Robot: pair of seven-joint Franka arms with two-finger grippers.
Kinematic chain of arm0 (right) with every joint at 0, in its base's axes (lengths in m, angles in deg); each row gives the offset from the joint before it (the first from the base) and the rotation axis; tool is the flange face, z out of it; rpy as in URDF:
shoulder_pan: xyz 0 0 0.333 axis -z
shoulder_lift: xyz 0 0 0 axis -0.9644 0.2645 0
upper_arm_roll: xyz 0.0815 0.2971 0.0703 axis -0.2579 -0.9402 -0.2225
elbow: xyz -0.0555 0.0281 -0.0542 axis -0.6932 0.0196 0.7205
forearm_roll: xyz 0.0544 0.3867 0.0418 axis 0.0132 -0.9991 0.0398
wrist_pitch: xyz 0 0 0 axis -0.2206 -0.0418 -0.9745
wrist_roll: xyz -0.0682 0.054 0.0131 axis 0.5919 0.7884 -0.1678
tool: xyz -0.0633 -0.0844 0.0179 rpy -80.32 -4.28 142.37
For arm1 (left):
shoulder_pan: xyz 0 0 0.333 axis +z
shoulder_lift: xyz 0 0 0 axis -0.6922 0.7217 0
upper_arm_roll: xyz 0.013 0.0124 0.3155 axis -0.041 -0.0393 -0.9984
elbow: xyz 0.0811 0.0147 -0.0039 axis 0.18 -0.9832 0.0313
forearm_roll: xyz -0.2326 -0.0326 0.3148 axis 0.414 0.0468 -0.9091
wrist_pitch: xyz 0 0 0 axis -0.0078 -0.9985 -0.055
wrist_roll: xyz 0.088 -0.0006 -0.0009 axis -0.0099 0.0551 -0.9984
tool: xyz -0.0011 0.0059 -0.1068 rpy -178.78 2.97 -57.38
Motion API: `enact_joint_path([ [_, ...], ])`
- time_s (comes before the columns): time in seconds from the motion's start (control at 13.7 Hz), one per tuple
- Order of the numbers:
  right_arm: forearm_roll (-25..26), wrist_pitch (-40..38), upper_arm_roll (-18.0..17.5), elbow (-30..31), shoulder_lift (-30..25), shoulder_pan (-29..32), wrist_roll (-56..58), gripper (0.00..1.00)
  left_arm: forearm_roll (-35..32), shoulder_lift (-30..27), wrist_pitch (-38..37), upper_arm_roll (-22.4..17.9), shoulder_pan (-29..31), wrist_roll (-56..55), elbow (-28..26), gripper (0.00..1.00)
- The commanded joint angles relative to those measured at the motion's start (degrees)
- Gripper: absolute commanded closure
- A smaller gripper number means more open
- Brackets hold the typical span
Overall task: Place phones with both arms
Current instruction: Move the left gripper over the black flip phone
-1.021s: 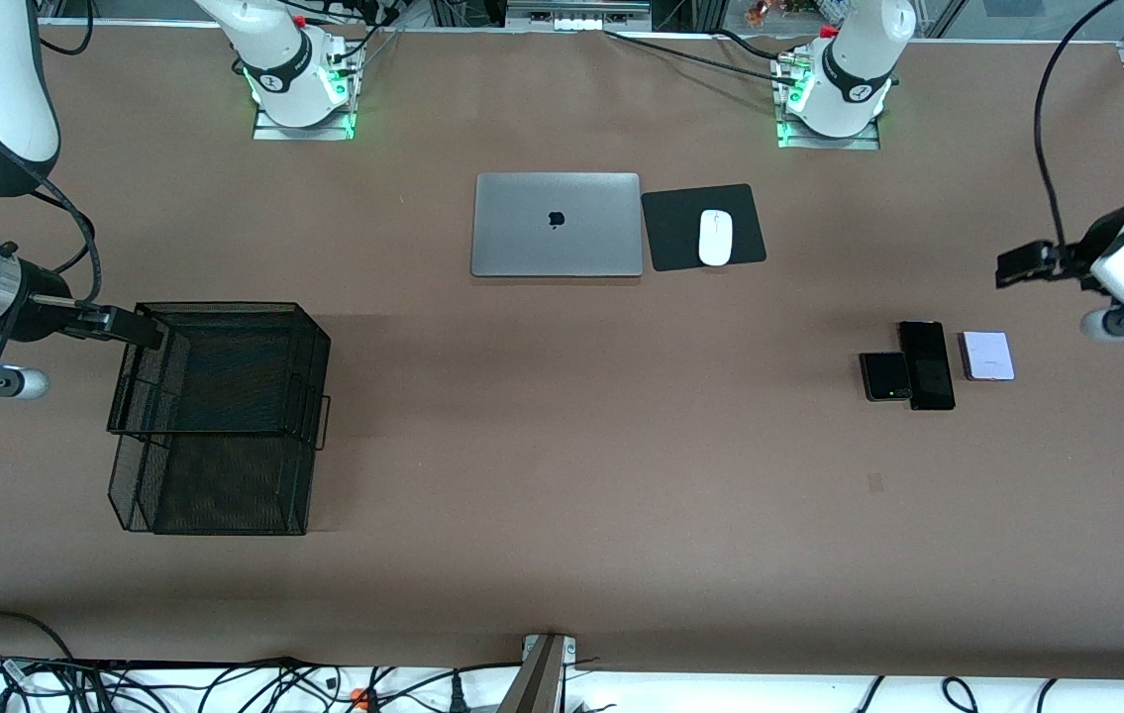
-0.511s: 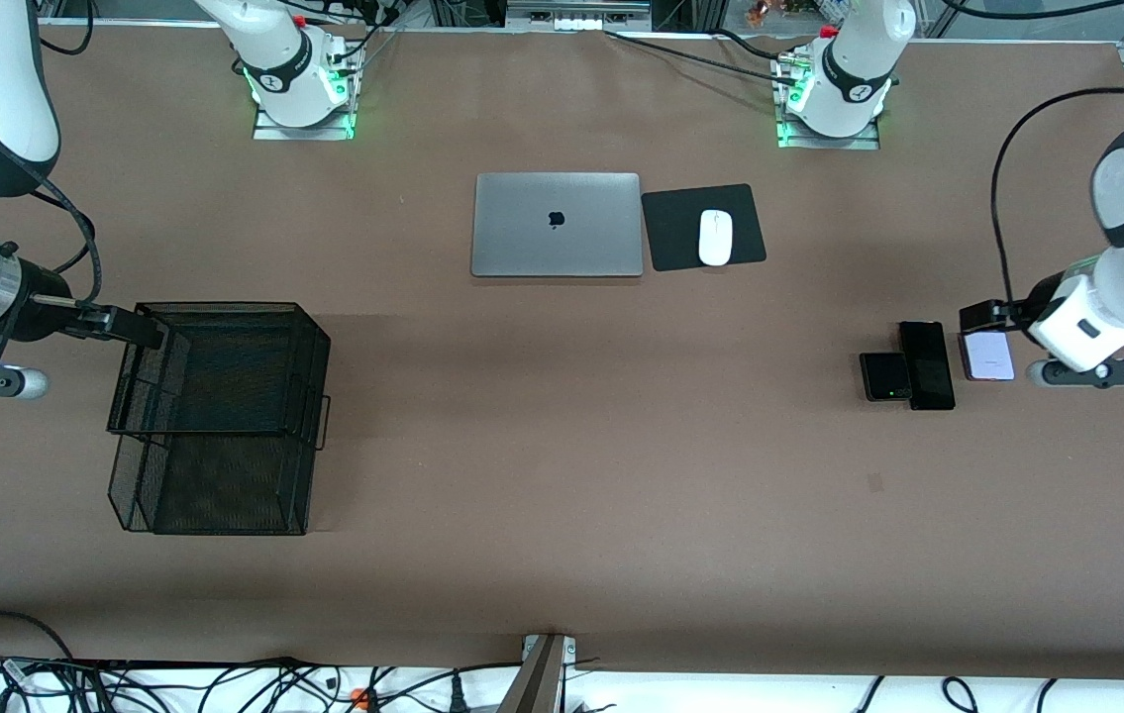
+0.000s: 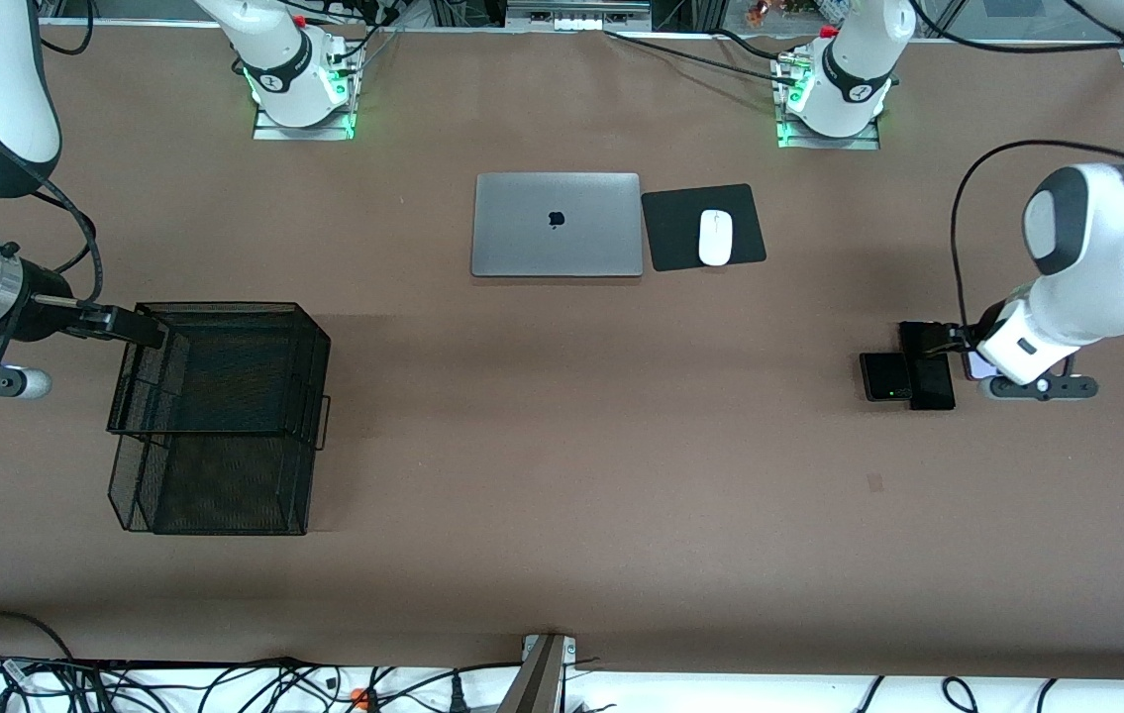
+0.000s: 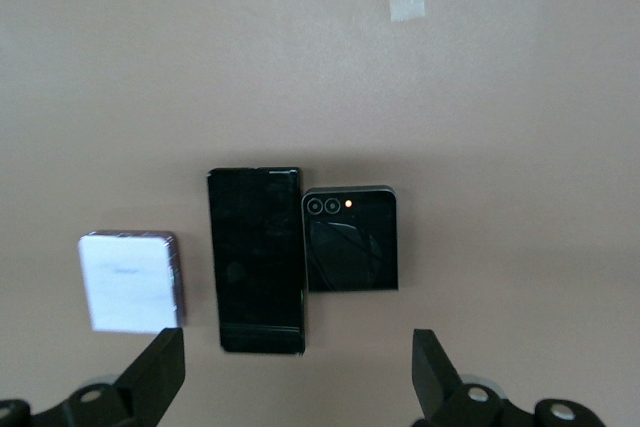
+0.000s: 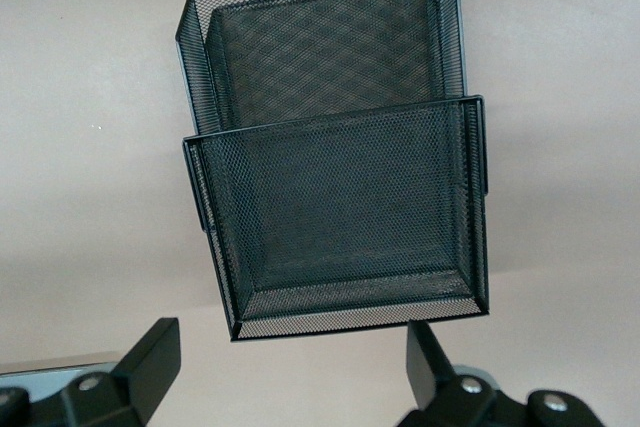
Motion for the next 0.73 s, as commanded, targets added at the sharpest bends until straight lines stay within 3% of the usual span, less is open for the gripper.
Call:
enact_joint_path([
  [0.0, -1.01, -0.45, 0.17, 1.11, -1.32, 0.03, 0.32, 0.0, -0.91, 4.19, 3.96, 0.48, 0.0, 0.23, 0.61, 0.0],
  [0.22, -1.01, -0.45, 0.17, 1.2, -1.32, -0.06, 0.23, 0.0, -0.83, 8.5, 7.13, 0.57, -0.62, 0.14, 1.93, 0.0],
  [0.66, -1.01, -0.45, 0.08, 1.2, -1.32, -0.06, -0.04, 0.0, -0.39, 11.41, 10.65, 0.66, -0.79, 0.23, 2.11, 0.0],
])
